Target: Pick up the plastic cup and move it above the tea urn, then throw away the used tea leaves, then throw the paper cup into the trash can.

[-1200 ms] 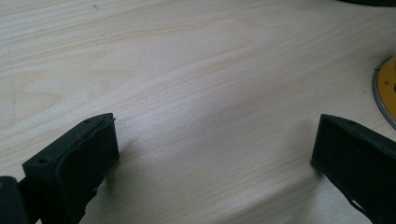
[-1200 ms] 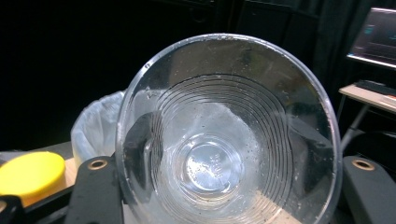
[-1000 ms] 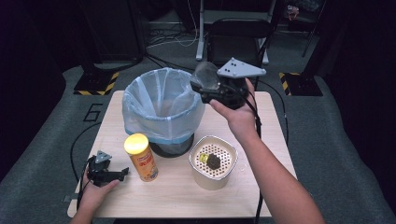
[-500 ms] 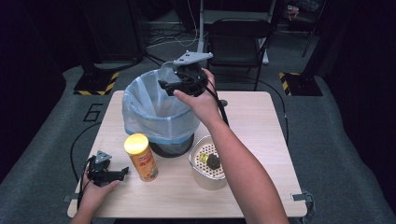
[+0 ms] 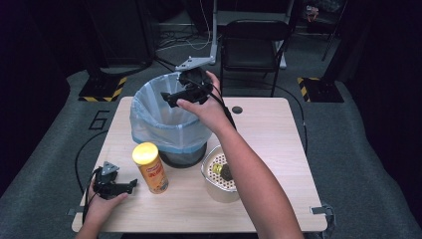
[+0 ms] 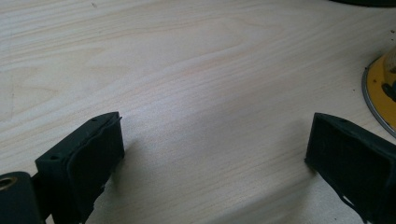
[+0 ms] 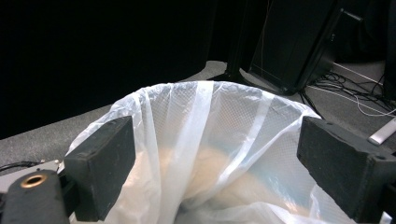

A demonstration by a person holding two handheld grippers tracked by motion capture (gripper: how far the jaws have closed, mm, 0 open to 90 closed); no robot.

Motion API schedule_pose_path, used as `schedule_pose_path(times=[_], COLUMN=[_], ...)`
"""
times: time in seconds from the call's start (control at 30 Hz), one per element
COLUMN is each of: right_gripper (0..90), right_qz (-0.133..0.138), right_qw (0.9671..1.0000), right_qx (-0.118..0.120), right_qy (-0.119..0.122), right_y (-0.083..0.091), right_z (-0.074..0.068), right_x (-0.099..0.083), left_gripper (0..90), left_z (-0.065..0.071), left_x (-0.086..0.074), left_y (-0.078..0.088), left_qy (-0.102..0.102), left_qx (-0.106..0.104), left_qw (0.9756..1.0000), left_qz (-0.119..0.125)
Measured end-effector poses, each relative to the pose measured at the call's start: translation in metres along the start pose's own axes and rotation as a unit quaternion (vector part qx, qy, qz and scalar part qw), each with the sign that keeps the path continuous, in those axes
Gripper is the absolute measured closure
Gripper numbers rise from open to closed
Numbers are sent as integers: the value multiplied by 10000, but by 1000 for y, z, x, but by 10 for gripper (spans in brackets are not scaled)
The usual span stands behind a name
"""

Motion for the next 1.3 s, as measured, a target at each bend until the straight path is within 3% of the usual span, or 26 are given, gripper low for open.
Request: schedule_pose_path(times=[0.23, 0.4, 0.43, 0.47, 0.6, 0.77, 0.93, 1.1, 1.3], right_gripper=[142, 167, 175, 190, 260, 276, 279, 279, 302], right_qz=[21, -24, -5, 11, 160, 341, 282, 145, 218], right_qw=[10000, 9997, 9997, 9998, 9994, 9988, 9989, 9979, 9948], right_qx=[-88, -194, -183, -162, 61, 166, -168, -597, -990], right_qy=[28, 143, 166, 150, 290, 322, 339, 207, -118], right_y=[15, 26, 28, 30, 44, 70, 88, 106, 122], right_z=[10, 15, 16, 15, 9, 6, 23, 47, 70], right_x=[-5, -11, -11, -11, -17, -34, -60, -96, -125], left_gripper=[76, 152, 152, 152, 222, 252, 237, 211, 162], left_z=[1, 2, 5, 7, 9, 11, 13, 22, 35], left_x=[0, 2, 2, 2, 4, 5, 10, 17, 24], left_y=[2, 3, 3, 4, 4, 3, 8, 15, 24], left_qy=[-12, 2, 129, 85, -88, -53, -43, 46, -133], left_qx=[1, -95, -195, -319, -355, -395, -415, -604, -704], left_qw=[10000, 9999, 9997, 9994, 9993, 9992, 9991, 9979, 9970], left_qz=[-62, 79, 66, 47, -64, -7, 47, 218, 306])
Point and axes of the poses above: each handheld gripper's, and its own axes: y roughly backward along the jaws, x roughly out of its top, z roughly to its right, the point moved 9 cm from there along -y, roughly forward along the jaws, and after that the axes turned 14 degrees about -x, right-handed, at the moved point
